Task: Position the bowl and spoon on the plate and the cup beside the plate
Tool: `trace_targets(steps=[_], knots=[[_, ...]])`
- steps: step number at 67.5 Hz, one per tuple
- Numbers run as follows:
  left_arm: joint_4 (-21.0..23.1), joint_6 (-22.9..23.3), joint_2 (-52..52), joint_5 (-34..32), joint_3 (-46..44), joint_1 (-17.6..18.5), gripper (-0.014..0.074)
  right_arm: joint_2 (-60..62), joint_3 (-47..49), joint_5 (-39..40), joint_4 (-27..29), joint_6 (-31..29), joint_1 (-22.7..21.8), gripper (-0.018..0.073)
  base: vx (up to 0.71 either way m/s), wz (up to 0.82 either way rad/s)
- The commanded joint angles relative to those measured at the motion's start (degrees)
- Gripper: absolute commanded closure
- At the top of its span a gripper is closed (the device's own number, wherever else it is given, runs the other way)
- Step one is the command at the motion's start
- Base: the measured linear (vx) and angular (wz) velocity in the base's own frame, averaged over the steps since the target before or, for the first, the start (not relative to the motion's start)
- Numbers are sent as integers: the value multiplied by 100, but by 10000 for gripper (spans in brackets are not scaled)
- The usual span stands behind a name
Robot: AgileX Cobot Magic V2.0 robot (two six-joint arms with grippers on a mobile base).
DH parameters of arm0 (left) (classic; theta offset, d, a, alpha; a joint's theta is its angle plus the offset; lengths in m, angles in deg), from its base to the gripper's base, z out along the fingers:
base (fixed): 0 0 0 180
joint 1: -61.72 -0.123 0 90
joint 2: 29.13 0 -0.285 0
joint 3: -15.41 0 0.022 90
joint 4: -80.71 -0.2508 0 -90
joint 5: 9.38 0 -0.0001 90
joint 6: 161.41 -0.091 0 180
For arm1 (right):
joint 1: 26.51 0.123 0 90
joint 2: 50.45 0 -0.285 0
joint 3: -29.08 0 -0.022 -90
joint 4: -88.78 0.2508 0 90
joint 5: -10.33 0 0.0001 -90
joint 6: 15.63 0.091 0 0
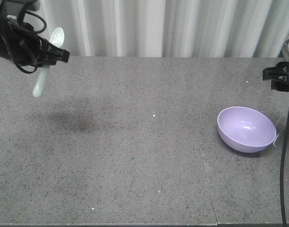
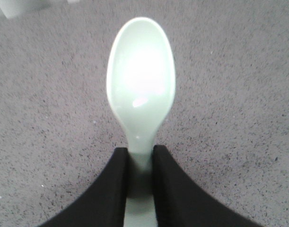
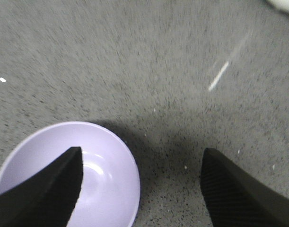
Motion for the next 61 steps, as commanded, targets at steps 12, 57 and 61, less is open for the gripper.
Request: trace_targets(steps=[12, 57, 61], knots=[[117, -28, -291, -309, -134, 34, 603, -604, 528, -313, 300, -513, -167, 56, 0, 0], [117, -28, -291, -309, -135, 34, 603, -1574, 522, -433, 361, -553, -162, 266, 0, 0], [110, -28, -291, -309, -135, 34, 603, -1612, 522, -426, 361, -605, -162, 338, 0, 0]])
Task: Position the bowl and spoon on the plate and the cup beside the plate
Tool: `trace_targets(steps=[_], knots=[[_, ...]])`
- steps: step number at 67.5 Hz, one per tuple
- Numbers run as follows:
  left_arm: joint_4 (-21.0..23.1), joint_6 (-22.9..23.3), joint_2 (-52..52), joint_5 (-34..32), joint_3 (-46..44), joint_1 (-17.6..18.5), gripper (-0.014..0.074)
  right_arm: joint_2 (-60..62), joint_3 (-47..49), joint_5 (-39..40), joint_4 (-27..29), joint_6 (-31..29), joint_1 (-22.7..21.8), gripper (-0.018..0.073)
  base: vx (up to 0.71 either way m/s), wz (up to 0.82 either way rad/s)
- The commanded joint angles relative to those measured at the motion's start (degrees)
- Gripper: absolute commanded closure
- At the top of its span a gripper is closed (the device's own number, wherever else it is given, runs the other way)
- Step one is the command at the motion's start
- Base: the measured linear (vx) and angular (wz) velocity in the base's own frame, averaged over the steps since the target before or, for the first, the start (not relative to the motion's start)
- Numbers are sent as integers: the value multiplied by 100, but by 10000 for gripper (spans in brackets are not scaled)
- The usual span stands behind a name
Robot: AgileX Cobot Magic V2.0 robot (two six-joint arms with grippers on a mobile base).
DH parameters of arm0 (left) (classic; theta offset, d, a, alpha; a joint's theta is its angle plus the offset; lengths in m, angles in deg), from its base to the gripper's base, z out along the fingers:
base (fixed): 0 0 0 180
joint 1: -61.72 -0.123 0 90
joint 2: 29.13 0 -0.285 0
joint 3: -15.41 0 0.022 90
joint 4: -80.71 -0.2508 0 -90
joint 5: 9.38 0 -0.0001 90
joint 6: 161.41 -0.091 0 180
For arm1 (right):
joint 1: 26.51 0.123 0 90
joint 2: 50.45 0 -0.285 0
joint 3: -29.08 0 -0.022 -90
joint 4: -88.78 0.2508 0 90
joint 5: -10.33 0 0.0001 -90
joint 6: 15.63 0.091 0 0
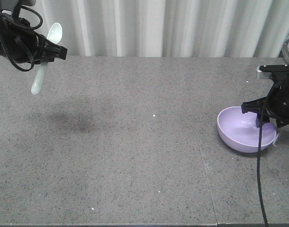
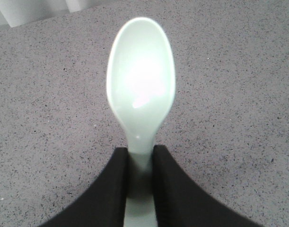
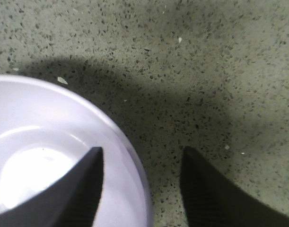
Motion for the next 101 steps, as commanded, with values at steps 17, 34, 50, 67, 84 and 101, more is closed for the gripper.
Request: trace_targets(steps=[17, 34, 50, 67, 84, 101], knots=[[85, -10, -227, -309, -135, 34, 603, 152, 187, 233, 64, -360, -29, 572, 0, 0], [85, -10, -227, -203, -135, 34, 603, 533, 203, 365, 87, -370, -34, 565, 0, 0], [90, -10, -227, -217, -135, 34, 603, 1498, 203, 695, 360, -365, -30, 563, 0, 0], [90, -10, -227, -230, -135, 34, 603, 2546, 203, 1049, 645, -370, -30, 563, 0, 0], [90, -10, -227, -258, -135, 34, 603, 3127, 203, 1091, 679, -358, -30, 562, 0, 0], [90, -10, -227, -177, -135, 34, 603, 3386, 203, 1248, 614, -358, -30, 562, 0, 0]])
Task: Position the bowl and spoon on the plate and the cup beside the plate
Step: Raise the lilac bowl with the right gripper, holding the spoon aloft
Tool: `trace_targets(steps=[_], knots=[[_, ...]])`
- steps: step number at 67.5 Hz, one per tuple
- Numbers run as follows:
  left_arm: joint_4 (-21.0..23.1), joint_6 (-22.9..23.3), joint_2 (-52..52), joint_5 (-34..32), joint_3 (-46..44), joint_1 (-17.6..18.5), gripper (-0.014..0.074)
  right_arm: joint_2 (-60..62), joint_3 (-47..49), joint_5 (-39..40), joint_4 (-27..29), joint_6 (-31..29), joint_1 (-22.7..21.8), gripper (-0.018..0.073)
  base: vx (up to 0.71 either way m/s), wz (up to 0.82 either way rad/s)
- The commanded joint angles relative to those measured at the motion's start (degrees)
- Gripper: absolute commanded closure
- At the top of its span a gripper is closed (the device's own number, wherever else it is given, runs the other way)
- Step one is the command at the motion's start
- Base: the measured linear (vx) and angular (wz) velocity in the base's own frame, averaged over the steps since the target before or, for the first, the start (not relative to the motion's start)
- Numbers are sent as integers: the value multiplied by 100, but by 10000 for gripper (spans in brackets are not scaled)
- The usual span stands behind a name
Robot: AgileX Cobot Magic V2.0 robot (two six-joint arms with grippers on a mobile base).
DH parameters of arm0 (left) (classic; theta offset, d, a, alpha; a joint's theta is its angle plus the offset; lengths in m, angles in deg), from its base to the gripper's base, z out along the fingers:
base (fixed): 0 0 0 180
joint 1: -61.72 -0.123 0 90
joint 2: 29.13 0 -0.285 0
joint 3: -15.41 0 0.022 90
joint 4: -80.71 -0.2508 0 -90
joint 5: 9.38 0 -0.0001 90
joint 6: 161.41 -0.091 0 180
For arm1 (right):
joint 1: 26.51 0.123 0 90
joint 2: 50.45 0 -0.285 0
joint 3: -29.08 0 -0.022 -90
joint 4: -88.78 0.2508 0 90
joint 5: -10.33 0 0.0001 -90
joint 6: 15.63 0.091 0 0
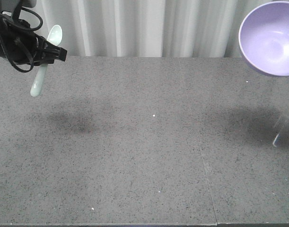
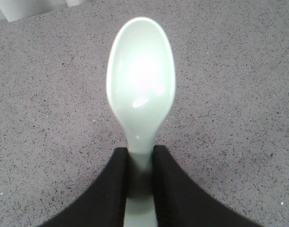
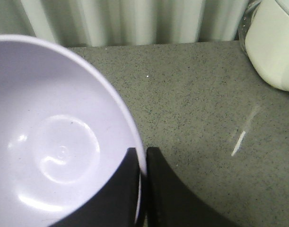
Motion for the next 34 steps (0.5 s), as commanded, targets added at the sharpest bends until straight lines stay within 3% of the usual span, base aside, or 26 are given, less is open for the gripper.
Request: trace_targets(steps=[1, 34], knots=[[90, -10, -227, -281, -135, 34, 603, 209, 155, 530, -70, -43, -30, 562, 0, 0], [90, -10, -227, -289, -135, 34, 603, 209, 136, 320, -17, -36, -30, 562, 0, 0]])
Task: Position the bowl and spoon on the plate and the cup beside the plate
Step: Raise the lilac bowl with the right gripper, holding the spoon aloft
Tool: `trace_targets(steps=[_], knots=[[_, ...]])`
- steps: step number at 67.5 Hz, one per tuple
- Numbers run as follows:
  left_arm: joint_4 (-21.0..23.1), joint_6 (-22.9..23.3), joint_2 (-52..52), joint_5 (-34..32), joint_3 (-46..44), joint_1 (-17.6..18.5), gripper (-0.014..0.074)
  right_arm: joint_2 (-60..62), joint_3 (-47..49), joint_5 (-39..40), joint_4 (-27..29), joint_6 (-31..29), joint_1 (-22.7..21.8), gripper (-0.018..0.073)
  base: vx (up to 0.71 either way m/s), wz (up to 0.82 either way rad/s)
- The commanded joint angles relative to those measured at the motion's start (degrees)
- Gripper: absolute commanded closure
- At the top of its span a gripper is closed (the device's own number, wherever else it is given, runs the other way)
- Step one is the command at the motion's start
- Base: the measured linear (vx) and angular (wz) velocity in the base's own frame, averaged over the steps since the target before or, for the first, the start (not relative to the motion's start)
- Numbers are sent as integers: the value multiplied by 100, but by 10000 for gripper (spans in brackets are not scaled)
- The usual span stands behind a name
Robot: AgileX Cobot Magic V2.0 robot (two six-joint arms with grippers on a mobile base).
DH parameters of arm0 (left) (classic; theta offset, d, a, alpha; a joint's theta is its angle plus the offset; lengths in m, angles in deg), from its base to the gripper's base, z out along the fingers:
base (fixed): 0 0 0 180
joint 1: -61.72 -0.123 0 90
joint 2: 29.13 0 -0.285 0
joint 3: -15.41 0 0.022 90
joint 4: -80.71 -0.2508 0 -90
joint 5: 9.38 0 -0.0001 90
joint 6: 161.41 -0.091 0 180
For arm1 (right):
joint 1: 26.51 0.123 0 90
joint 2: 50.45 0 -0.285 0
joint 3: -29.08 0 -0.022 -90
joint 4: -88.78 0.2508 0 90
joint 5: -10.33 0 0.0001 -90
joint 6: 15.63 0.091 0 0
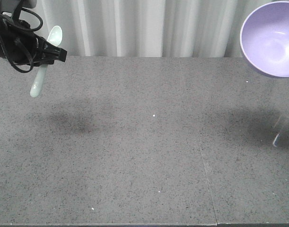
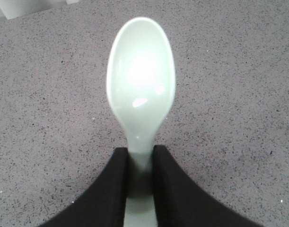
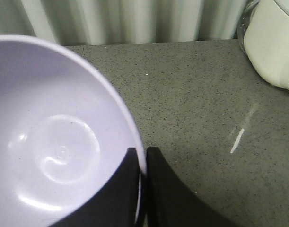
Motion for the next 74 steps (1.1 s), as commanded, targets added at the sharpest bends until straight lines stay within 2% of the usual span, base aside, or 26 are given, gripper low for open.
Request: trace_targets(steps=[1, 74], knots=[[90, -10, -227, -326, -135, 34, 603, 144, 168, 382, -3, -36, -30, 562, 0, 0], [90, -10, -227, -326, -135, 34, 603, 144, 168, 386, -3, -26, -30, 562, 0, -1]])
